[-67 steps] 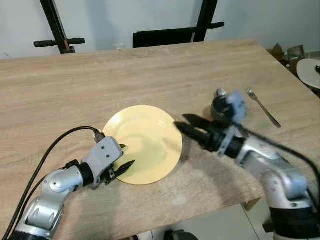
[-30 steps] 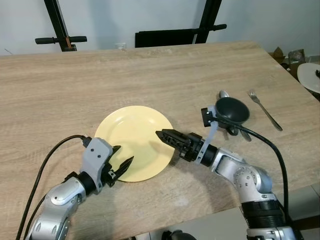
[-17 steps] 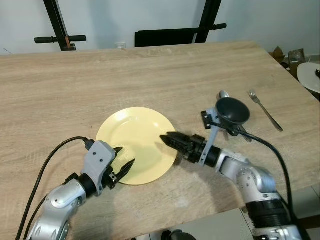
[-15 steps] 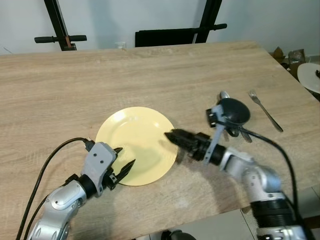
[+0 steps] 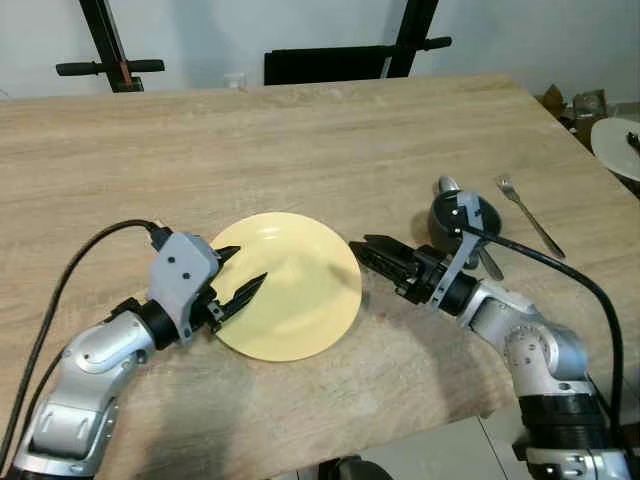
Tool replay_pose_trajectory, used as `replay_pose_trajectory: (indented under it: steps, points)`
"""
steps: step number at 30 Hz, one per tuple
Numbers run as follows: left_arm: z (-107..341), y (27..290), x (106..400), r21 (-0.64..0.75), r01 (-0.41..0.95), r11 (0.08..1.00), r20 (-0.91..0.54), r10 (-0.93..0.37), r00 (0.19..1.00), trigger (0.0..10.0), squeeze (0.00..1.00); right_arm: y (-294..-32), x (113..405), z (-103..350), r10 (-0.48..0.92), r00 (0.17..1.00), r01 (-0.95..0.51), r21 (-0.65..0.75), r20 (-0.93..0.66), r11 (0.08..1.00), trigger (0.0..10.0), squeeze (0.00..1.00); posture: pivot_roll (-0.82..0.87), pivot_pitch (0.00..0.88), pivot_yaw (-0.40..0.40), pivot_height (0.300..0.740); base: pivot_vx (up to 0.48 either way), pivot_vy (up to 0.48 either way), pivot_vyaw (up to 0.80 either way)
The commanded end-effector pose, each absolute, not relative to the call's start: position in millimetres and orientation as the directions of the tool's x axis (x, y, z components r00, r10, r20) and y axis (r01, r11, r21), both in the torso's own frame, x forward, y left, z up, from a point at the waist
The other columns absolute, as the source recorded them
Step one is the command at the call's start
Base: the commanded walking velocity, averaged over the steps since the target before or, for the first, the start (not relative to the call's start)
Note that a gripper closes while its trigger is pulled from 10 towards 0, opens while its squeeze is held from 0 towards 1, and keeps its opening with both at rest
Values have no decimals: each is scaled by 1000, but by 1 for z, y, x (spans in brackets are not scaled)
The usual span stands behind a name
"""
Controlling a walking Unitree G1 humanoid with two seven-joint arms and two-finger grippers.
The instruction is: Setting the table
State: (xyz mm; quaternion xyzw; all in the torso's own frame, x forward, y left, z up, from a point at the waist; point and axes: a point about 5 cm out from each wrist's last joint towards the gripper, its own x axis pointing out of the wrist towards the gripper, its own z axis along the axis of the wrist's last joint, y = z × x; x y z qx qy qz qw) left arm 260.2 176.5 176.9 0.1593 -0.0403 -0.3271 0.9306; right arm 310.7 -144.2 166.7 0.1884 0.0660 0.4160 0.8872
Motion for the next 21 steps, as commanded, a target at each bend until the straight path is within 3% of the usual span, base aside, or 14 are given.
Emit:
replay_pose_trajectory:
  steps: [1, 13, 21]
  points:
    - [169, 180, 255, 297, 613, 732, -69, -624, 778, 10000, 0, -146, 309, 160, 757, 653, -701, 398, 24, 592, 10000, 0, -51, 100, -22, 740, 0, 0, 0]
    - [108, 196, 229, 180, 642, 745, -309, -576, 756, 10000, 0, -147, 311, 158, 748, 663, -689, 405, 18, 601, 10000, 0, -50, 99, -22, 740, 0, 0, 0]
    - [94, 195, 229, 164, 635, 755, -344, -560, 754, 10000, 0, -147, 311, 159, 757, 653, -698, 402, 15, 593, 10000, 0, -53, 99, -25, 740, 0, 0, 0]
